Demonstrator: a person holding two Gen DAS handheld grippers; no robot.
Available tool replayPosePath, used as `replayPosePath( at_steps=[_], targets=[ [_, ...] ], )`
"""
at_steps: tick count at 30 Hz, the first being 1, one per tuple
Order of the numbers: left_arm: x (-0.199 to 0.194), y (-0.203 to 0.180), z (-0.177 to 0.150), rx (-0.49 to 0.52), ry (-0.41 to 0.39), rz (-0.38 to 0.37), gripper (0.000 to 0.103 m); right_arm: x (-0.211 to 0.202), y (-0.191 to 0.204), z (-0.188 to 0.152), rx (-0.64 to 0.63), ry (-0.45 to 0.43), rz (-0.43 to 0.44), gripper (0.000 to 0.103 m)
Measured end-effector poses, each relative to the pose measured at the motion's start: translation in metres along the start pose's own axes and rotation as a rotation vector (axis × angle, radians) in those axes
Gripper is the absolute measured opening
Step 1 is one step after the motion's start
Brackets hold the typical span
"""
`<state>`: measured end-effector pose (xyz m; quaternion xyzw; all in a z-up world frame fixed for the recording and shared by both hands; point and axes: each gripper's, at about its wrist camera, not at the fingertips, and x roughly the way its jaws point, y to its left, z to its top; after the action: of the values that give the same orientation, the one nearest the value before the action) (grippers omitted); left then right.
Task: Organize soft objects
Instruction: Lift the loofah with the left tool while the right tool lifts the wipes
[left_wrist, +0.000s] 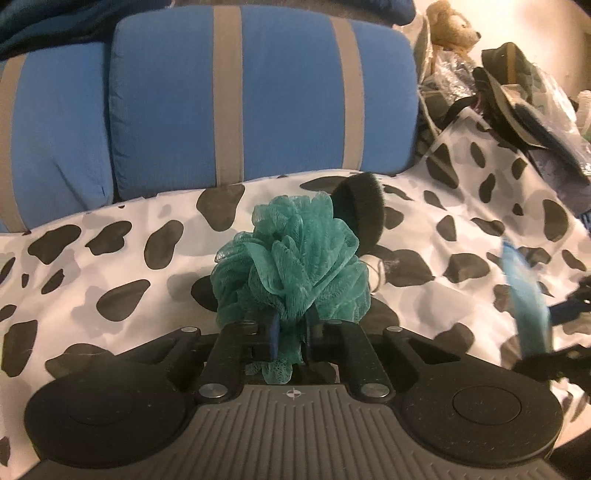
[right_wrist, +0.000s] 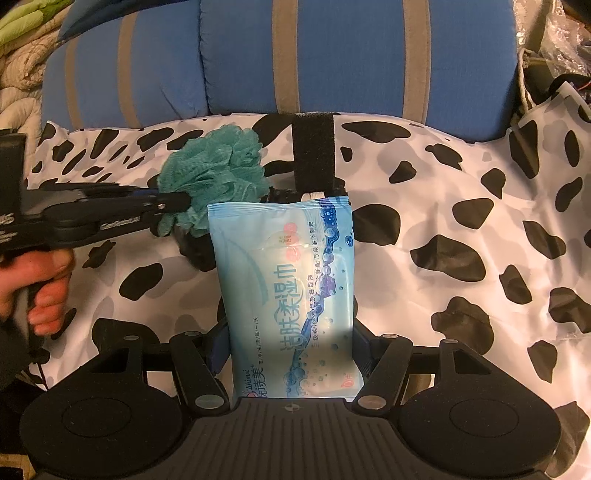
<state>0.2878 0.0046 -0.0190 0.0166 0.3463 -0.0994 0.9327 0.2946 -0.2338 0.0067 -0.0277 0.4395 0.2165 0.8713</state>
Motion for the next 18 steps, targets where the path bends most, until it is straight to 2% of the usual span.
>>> replayPosePath(
  at_steps=[18],
  targets=[
    [-0.094,-0.015,-0.027,-0.040,-0.035,0.021,0.012,-0.015,0.023,-0.012,0.009,-0.015,0.029,0.067]
  ],
)
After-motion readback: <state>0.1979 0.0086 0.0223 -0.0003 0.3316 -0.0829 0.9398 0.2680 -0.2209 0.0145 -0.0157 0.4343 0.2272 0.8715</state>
